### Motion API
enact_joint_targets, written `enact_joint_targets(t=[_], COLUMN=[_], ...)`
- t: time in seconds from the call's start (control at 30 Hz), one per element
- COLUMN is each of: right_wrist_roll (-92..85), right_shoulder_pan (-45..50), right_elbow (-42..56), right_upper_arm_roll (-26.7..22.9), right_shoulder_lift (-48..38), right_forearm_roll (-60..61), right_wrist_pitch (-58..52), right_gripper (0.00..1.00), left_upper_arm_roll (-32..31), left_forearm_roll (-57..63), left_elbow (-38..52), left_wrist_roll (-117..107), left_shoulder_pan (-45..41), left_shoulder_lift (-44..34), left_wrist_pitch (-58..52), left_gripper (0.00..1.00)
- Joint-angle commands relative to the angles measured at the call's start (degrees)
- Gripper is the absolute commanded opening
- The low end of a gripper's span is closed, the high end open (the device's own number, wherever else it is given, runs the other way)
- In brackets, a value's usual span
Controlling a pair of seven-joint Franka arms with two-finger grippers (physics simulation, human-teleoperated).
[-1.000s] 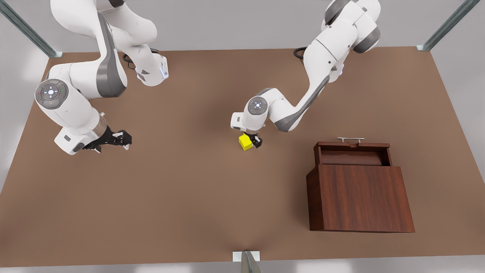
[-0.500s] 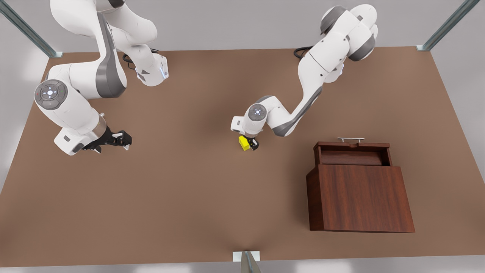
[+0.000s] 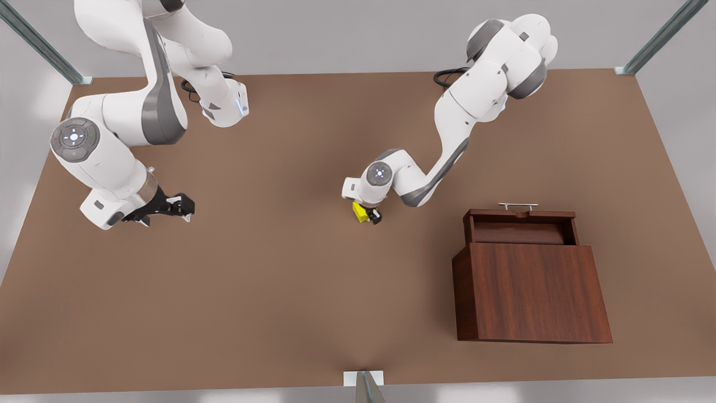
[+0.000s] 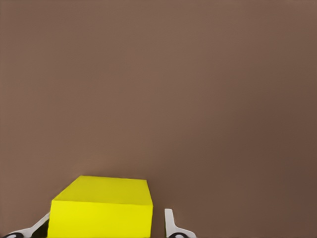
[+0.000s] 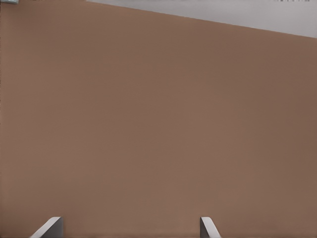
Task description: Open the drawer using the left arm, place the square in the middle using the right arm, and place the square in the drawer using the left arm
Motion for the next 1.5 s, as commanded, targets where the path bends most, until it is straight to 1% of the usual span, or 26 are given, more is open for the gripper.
enact_joint_targets(t=[0.0,0.03,0.07,0.57,0.6,0.63,0.67,0.7,0.77,0.8,0.83,0.87,0.93,1.03,1.1,1.2,1.37,1.4,1.43,1.47], right_wrist_roll=[0.00,-0.09,-0.09,-0.09,0.18,0.18,0.18,0.09,0.09,0.09,0.09,0.09,0.09,0.09,0.18,0.18,0.09,0.09,0.09,0.09], right_shoulder_pan=[-0.09,-0.27,-0.18,-0.09,0.00,0.00,0.00,0.00,-0.27,-0.18,-0.27,-0.27,-0.35,-0.27,0.00,-0.09,-0.35,-0.35,-0.35,-0.35], right_elbow=[0.10,0.10,0.10,0.19,0.19,0.19,0.19,0.19,0.19,0.19,0.19,0.19,0.19,0.19,0.19,0.19,0.19,0.19,0.19,0.19], right_upper_arm_roll=[0.00,0.00,0.00,0.00,0.00,0.00,0.00,0.00,0.00,0.00,0.00,0.00,0.00,0.00,0.00,0.00,0.00,0.00,0.00,0.00], right_shoulder_lift=[0.09,0.18,0.18,0.18,0.18,0.18,0.18,0.18,0.18,0.18,0.18,0.18,0.18,0.18,0.18,0.18,0.18,0.18,0.18,0.18], right_forearm_roll=[0.04,0.04,0.04,0.21,0.21,0.21,0.21,0.21,0.21,0.21,0.12,0.12,0.12,0.21,0.21,0.21,0.21,0.21,0.21,0.21], right_wrist_pitch=[-0.04,-0.04,-0.04,-0.04,-0.04,-0.04,-0.04,-0.04,-0.04,-0.04,-0.04,-0.04,-0.04,-0.04,-0.04,-0.04,-0.04,-0.04,-0.04,-0.04], right_gripper=[1.00,1.00,1.00,1.00,1.00,1.00,1.00,1.00,1.00,1.00,1.00,1.00,1.00,1.00,1.00,1.00,1.00,1.00,1.00,1.00], left_upper_arm_roll=[0.00,0.09,0.09,1.14,1.14,1.32,1.75,3.51,8.96,11.25,11.25,11.25,11.25,11.25,11.34,11.34,11.69,11.69,11.69,11.60], left_forearm_roll=[-0.05,-0.05,-0.05,-0.23,-0.32,-0.75,-1.90,-4.17,-8.31,-9.54,-9.63,-9.63,-10.51,-10.51,-10.33,-9.81,-9.19,-9.19,-9.19,-9.19], left_elbow=[0.00,0.00,0.00,0.00,0.09,0.09,0.35,0.62,0.88,0.88,0.88,0.79,0.88,0.71,-0.44,-3.86,-3.95,-3.95,-3.95,-3.95], left_wrist_roll=[-0.04,-0.13,-0.13,-1.18,-1.27,-1.80,-6.01,-6.72,-10.24,-12.69,-13.66,-16.21,-15.07,-14.63,-14.63,-14.54,-14.63,-14.63,-14.72,-14.90], left_shoulder_pan=[0.00,0.00,0.00,0.79,0.79,0.79,0.79,0.79,0.79,3.77,9.40,14.05,23.20,31.64,33.31,33.40,35.51,35.51,35.51,35.51], left_shoulder_lift=[0.00,0.00,0.00,-1.76,-2.90,-5.62,-10.36,-15.46,-25.13,-29.09,-31.46,-32.87,-33.84,-32.08,-31.03,-30.41,-26.19,-25.93,-25.93,-25.84], left_wrist_pitch=[0.00,0.00,0.00,-1.76,-3.95,-8.43,-16.77,-23.81,-36.38,-41.56,-44.91,-45.61,-44.47,-37.62,-36.04,-33.49,-27.95,-27.95,-27.95,-27.95], left_gripper=[0.79,0.68,0.65,0.67,0.67,0.67,0.68,0.68,0.68,0.68,0.68,0.68,0.69,0.69,0.69,0.69,0.70,0.94,1.00,1.00])
